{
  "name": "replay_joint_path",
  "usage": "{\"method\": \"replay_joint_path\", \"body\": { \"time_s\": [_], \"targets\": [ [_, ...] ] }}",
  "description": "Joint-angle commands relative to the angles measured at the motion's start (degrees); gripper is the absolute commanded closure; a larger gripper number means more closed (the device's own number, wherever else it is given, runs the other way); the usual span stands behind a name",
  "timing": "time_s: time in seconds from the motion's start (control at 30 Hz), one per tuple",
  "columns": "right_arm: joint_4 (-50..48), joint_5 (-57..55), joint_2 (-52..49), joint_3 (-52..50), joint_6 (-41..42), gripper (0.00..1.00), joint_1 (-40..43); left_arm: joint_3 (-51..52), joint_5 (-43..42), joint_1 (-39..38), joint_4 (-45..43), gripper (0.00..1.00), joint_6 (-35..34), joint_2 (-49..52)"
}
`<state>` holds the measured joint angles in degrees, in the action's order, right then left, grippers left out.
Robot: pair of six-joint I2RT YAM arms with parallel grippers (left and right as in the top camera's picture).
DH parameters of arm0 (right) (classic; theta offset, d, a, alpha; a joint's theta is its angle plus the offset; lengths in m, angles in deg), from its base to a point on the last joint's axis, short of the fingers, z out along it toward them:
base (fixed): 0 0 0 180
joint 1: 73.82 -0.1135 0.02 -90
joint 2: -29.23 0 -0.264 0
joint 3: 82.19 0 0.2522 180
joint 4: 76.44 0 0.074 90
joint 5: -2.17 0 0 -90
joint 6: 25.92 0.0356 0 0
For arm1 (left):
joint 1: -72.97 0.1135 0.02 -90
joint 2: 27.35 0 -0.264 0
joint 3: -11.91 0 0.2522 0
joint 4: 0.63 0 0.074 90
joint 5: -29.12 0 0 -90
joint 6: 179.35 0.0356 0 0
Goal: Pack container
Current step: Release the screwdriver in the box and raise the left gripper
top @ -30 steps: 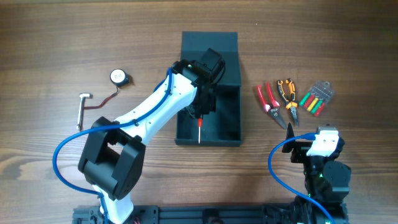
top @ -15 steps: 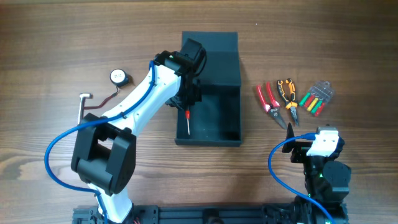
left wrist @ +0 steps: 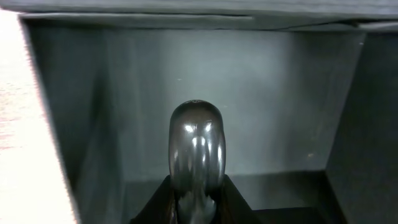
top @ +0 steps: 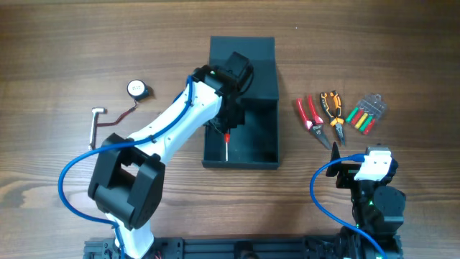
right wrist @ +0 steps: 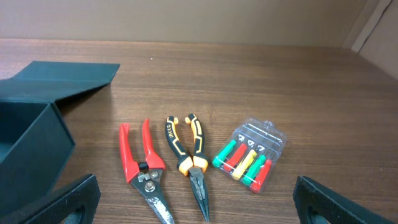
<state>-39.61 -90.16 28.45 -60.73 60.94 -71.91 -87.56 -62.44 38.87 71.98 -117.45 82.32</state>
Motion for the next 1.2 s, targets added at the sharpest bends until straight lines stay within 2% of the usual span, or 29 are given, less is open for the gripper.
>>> {"method": "replay_joint_path", "body": {
  "time_s": [0.0, 0.37, 0.4, 0.47, 0.5, 0.53, 0.73, 0.93, 1.03, 1.17],
  "targets": [
    [-0.22, 0.72, 0.35, -0.02, -0.50, 0.00, -0.44, 0.37, 0.00, -0.39, -1.27, 0.82, 1.09, 0.20],
    [-0.22, 0.72, 0.35, 0.00, -0.52, 0.00, -0.44, 0.37, -0.52, -0.46, -2.27, 0.80, 1.07, 2.54],
    [-0.22, 0.72, 0.35, -0.02, -0.52, 0.00, -0.44, 0.37, -0.50, -0.46, -2.29, 0.78, 1.07, 2.54],
    [-0.22, 0.72, 0.35, 0.00, -0.52, 0.00, -0.44, 0.37, -0.50, -0.46, -2.34, 0.63, 1.07, 2.54],
    [-0.22, 0.72, 0.35, 0.00, -0.50, 0.00, -0.44, 0.37, -0.50, -0.46, -2.29, 0.52, 1.07, 2.54],
    [-0.22, 0.72, 0.35, 0.00, -0.52, 0.00, -0.44, 0.37, -0.52, -0.46, -2.29, 0.49, 1.07, 2.54],
    [-0.22, 0.72, 0.35, 0.00, -0.52, 0.00, -0.44, -0.04, -0.52, -0.46, -2.21, 0.53, 1.07, 2.49],
    [-0.22, 0.72, 0.35, 0.00, -0.52, 0.00, -0.44, -14.10, 2.60, 1.20, 5.75, 0.49, 4.24, 0.11],
    [-0.22, 0.72, 0.35, 0.00, -0.52, 0.00, -0.44, -19.82, 3.85, 5.33, 9.77, 0.47, 5.44, -1.16],
    [-0.22, 0.72, 0.35, -0.02, -0.52, 0.00, -0.44, -20.22, 6.21, 14.10, 13.55, 0.46, 5.38, -1.66]
  ]
}}
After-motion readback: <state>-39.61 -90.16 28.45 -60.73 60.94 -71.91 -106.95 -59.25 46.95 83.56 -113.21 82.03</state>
